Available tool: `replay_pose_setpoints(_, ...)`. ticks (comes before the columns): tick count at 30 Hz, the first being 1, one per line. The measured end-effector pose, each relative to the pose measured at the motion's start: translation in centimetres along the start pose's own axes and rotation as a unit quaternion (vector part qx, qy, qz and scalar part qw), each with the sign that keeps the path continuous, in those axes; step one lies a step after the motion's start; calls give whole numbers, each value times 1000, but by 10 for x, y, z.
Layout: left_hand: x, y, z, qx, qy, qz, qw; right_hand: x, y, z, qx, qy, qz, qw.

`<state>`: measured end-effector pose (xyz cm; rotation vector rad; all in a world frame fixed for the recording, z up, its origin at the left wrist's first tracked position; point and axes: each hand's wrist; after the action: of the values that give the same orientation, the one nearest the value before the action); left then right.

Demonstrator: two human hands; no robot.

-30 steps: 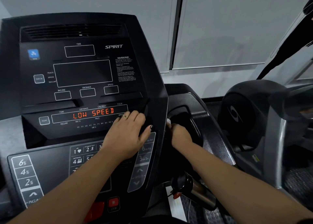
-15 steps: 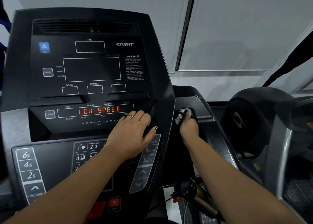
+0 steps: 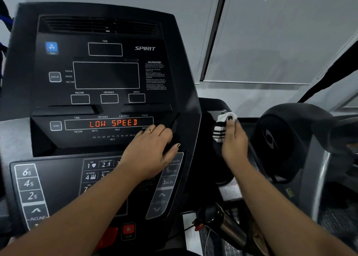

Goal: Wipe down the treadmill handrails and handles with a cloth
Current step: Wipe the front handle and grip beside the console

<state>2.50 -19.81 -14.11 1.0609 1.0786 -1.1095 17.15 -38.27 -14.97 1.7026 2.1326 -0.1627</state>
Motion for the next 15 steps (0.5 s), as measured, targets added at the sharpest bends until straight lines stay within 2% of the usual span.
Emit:
replay_pose_setpoints(2, -1, 1, 1, 4, -2, -1, 1000, -19, -3, 2, -181, -139, -43, 973)
replay_pose_setpoints(4, -2, 1, 1, 8, -2, -1, 1000, -29, 4, 17, -294, -302, -121, 899)
replay_pose_setpoints(6, -2, 1, 0, 9, -3, -2, 1000, -31, 8, 40, -348, -468, -201, 787)
replay_pose_setpoints(7, -2, 0, -1, 10, -5, -2, 1000, -31, 7, 50, -346, -534, -249, 730)
replay_pose_setpoints(8, -2, 0, -1, 11, -8, -1, 1000, -31, 5, 57, -336, -576, -290, 686)
replay_pose_setpoints(9, -2, 0, -1, 12, -10, -2, 1000, -31, 2, 58, -313, -600, -327, 659)
replay_pose_setpoints(11, -3, 0, -1, 15, -11, -2, 1000, -35, -6, 56, -282, -627, -363, 628)
replay_pose_setpoints(13, -3, 0, -2, 15, -11, 3, 1000, -37, -19, 47, -272, -625, -394, 617)
replay_pose_setpoints(14, -3, 0, -2, 14, -12, 5, 1000, -38, -25, 39, -259, -609, -407, 629)
replay_pose_setpoints(15, -2, -1, -2, 12, -14, 7, 1000, -39, -33, 29, -230, -575, -416, 665)
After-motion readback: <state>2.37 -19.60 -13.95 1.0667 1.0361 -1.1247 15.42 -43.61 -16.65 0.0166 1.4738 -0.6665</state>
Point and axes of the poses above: each hand's wrist, its own y-axis towards the middle knuckle, its own x-axis out of the palm, z = x × y, and after that the axes turned 9 degrees about -z, right-handed
